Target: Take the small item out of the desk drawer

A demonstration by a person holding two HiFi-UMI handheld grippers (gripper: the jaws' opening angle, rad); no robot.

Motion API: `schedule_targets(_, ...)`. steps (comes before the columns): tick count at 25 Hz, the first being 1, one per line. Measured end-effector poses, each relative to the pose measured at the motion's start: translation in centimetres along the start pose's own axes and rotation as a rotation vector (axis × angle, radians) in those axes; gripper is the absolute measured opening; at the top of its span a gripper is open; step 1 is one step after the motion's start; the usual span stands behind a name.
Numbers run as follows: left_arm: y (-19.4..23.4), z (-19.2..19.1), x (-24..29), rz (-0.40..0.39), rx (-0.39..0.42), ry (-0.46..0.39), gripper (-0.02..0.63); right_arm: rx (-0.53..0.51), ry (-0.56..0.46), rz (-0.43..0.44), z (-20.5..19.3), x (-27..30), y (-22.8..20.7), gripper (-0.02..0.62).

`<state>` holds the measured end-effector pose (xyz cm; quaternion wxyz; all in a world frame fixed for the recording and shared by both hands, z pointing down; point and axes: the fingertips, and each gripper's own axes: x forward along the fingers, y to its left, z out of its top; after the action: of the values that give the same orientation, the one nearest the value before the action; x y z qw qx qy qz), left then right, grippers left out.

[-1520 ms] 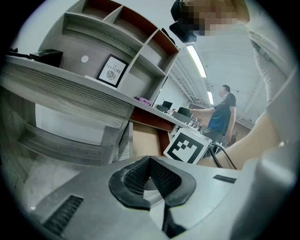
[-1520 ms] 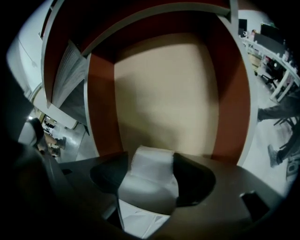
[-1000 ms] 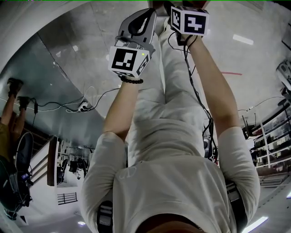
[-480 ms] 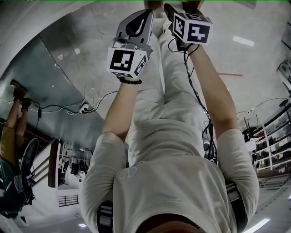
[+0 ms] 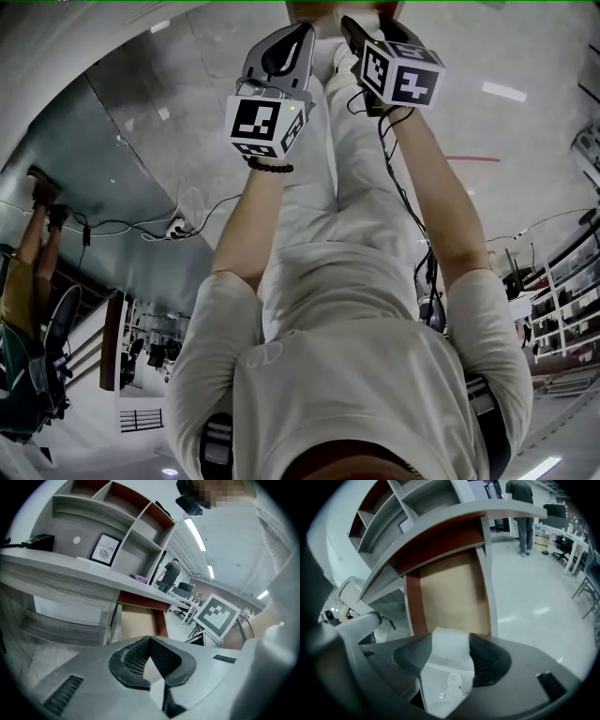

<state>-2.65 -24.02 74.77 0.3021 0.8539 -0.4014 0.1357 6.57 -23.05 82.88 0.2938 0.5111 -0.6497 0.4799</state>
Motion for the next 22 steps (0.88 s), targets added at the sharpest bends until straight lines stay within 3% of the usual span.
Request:
schedule_targets(13, -4.9, 7.3, -5.0, -0.007, 0.037, -0.033, -0.002, 0.016, -0.089, 0.072, 2.4, -11.8, 3.8, 0.250)
schedule_targets(22, -8.5, 13.6, -8.8, -0.005, 0.085, -0.103, -0.002, -0.038, -0.236, 0.066, 7.2, -20.7, 5.4, 0.250)
